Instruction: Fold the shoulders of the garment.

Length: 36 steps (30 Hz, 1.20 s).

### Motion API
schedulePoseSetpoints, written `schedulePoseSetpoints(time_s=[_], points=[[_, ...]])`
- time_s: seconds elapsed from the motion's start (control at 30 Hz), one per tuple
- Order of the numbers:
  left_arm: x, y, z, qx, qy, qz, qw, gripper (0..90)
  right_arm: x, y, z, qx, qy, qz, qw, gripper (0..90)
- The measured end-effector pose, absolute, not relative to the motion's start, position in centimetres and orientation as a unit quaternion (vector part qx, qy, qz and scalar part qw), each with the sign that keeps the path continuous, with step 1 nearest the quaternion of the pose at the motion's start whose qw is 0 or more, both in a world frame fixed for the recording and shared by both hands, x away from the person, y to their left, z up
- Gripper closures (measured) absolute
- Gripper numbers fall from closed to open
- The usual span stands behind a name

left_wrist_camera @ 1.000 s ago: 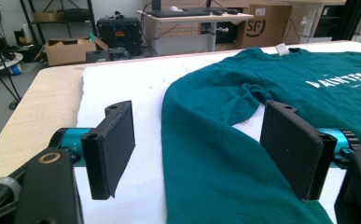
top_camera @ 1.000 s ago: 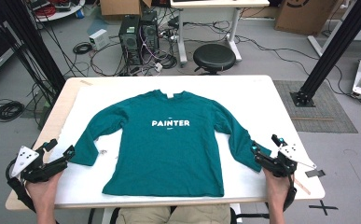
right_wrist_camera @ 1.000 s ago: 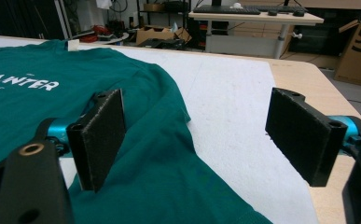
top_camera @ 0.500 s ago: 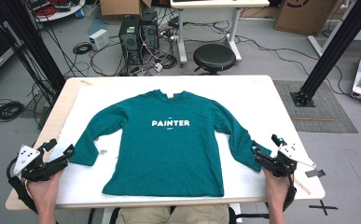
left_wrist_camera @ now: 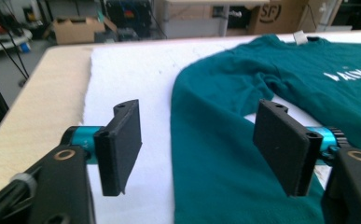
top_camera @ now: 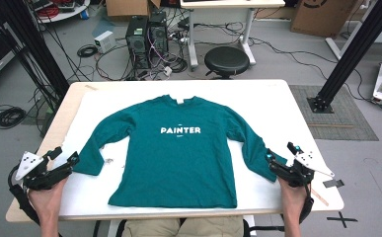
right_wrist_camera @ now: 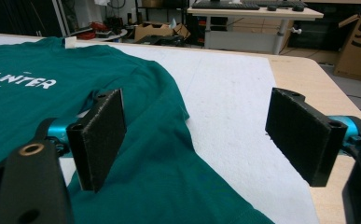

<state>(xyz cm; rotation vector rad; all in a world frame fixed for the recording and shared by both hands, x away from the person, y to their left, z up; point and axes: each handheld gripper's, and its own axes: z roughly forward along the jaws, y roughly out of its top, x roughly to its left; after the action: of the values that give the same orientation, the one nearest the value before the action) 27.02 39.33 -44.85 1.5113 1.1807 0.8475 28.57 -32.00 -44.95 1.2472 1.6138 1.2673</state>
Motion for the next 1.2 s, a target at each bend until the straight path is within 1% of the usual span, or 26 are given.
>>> schedulePoseSetpoints(time_s=[0.03, 0.17, 0.2, 0.3, 0.33, 0.37, 0.4, 0.43, 0.47, 0.57, 0.73, 0.9, 1.2], points=[[27.0, 39.3, -44.7, 0.633, 0.496, 0.338, 0.49, 35.1, 28.6, -32.0, -45.0, 0.482, 0.627, 0.493, 0.363, 20.5], [26.6, 39.3, -44.4, 0.636, 0.499, 0.334, 0.484, 37.0, 28.6, -32.0, -44.9, 0.481, 0.628, 0.491, 0.364, 20.5], [26.4, 39.3, -44.3, 0.639, 0.503, 0.333, 0.477, 38.5, 28.6, -32.0, -44.9, 0.481, 0.628, 0.491, 0.365, 20.5], [26.2, 39.7, -44.0, 0.653, 0.532, 0.31, 0.441, 46.9, 28.6, -32.0, -44.9, 0.482, 0.628, 0.491, 0.365, 20.5], [26.2, 39.8, -44.0, 0.655, 0.542, 0.304, 0.43, 46.9, 28.6, -32.0, -44.9, 0.482, 0.628, 0.491, 0.365, 20.5], [26.1, 40.0, -44.0, 0.658, 0.56, 0.296, 0.407, 51.1, 28.6, -32.0, -45.0, 0.48, 0.629, 0.489, 0.368, 20.5], [26.1, 40.0, -44.0, 0.658, 0.56, 0.296, 0.407, 52.1, 28.6, -32.0, -45.0, 0.48, 0.629, 0.489, 0.368, 20.5], [26.3, 40.2, -44.1, 0.666, 0.569, 0.279, 0.393, 53.3, 28.6, -32.0, -45.0, 0.48, 0.629, 0.488, 0.37, 20.5], [26.3, 40.2, -44.1, 0.666, 0.569, 0.279, 0.393, 54.2, 28.6, -32.0, -45.0, 0.48, 0.629, 0.488, 0.37, 20.5], [26.5, 40.0, -44.5, 0.671, 0.579, 0.267, 0.378, 55.0, 28.6, -31.9, -45.0, 0.481, 0.628, 0.488, 0.368, 20.5], [26.9, 39.9, -45.0, 0.669, 0.592, 0.256, 0.37, 56.2, 28.6, -31.9, -45.0, 0.478, 0.629, 0.487, 0.372, 20.5], [27.2, 39.4, -45.1, 0.678, 0.592, 0.258, 0.352, 57.5, 28.6, -31.9, -45.0, 0.482, 0.627, 0.488, 0.37, 20.5], [27.1, 39.3, -45.1, 0.683, 0.586, 0.251, 0.356, 57.4, 28.6, -31.9, -44.9, 0.479, 0.629, 0.486, 0.371, 20.5]])
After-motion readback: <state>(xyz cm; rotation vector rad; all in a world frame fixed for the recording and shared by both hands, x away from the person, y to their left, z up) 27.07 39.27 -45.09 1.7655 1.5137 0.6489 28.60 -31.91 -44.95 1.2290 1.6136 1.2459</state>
